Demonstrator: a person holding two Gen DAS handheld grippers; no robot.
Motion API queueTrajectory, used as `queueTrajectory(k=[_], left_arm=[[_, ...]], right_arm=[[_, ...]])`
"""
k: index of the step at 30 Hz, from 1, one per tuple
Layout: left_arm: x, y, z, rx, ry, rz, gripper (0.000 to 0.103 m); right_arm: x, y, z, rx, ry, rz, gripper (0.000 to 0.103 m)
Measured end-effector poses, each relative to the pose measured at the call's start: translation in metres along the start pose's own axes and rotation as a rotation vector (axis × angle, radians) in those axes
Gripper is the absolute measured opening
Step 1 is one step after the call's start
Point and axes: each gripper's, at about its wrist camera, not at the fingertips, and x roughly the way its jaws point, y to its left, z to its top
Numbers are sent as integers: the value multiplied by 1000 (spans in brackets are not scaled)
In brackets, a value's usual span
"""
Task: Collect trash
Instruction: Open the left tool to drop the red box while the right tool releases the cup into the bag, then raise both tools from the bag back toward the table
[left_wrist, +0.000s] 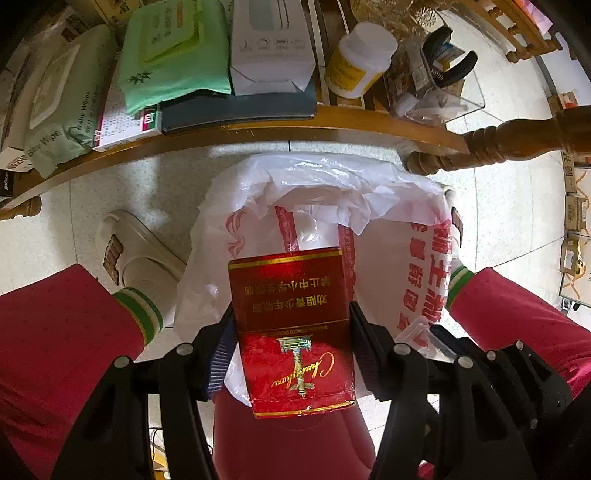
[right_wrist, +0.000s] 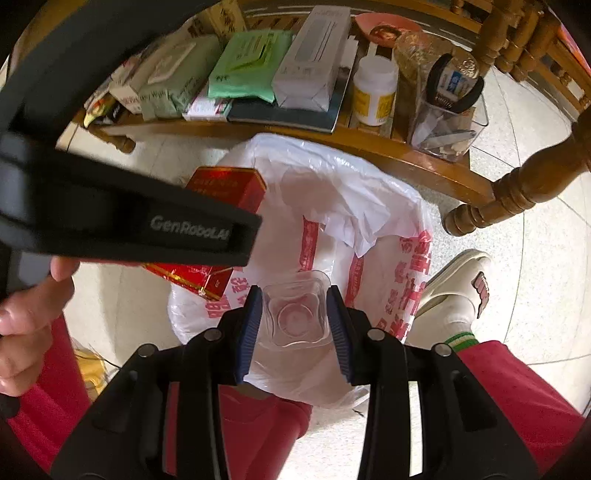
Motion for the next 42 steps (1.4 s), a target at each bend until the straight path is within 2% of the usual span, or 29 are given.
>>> queueTrajectory(k=[9,22,24,25,26,27,42], left_arm=[[21,-1,6,-3,48,6,56],[33,-3,9,2,68,37,57],[34,-3,9,1,71,42,60],[34,-3,9,-1,72,40,63],[35,-2,9,-2,71,42,71],[34,-2,9,-3,66,46,74],[30,-3,7,6,60,61,76]], right_arm=[[24,0,-1,-7,50,21,36],[32,-2,-2,5,62,45,36],[32,-3,-2,6,60,45,48],[31,-2,-2,8,57,44,65],[30,-3,-2,9,47,39,72],[28,-2,-2,8,37,36,72],[26,-4,0,20,43,50,72]])
